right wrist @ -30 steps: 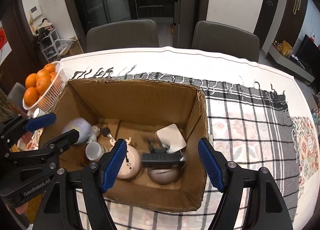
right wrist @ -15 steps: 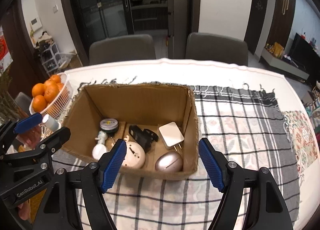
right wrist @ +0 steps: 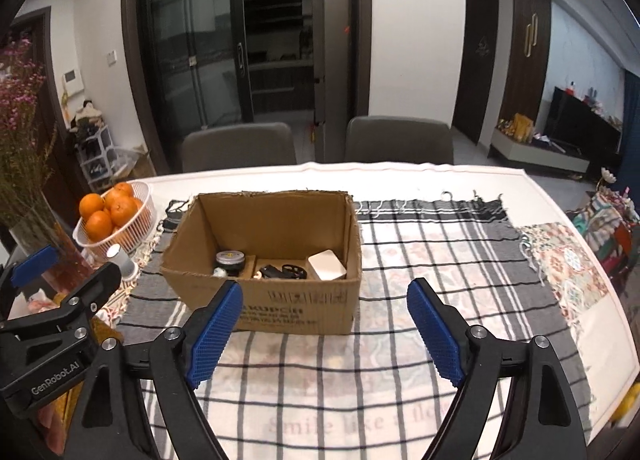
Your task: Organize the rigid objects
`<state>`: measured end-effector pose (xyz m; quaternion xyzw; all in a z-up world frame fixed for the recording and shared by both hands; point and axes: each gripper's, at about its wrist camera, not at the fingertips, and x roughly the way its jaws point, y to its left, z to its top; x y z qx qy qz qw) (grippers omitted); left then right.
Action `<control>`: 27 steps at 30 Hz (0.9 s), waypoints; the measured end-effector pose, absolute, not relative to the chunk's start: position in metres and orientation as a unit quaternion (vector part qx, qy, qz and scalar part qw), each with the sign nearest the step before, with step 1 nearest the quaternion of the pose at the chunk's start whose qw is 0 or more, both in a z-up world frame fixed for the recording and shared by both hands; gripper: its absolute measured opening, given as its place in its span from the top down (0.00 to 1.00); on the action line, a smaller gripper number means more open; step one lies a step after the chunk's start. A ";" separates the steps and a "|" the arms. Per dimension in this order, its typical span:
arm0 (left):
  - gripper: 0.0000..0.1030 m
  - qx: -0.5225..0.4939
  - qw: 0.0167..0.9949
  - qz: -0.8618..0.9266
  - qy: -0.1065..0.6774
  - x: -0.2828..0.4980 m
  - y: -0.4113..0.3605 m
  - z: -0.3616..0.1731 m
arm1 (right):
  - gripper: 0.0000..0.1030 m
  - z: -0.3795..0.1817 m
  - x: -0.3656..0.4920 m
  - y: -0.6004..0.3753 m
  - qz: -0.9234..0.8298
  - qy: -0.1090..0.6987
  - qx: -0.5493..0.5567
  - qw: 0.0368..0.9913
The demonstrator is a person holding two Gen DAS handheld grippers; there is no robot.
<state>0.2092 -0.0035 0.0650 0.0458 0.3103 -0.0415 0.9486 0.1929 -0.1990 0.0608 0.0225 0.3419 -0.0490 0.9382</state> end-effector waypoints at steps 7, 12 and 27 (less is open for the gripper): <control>0.00 0.040 0.959 -0.028 0.280 0.160 0.006 0.069 | 0.17 0.070 0.144 -0.190 -0.064 0.304 0.015 0.950; 0.00 0.041 0.963 -0.027 0.264 0.130 0.007 0.071 | 0.17 0.074 0.112 -0.185 -0.067 0.285 0.009 0.956; 0.00 0.032 0.970 -0.033 0.240 0.071 0.011 0.072 | 0.17 0.073 0.056 -0.185 -0.062 0.266 0.018 0.962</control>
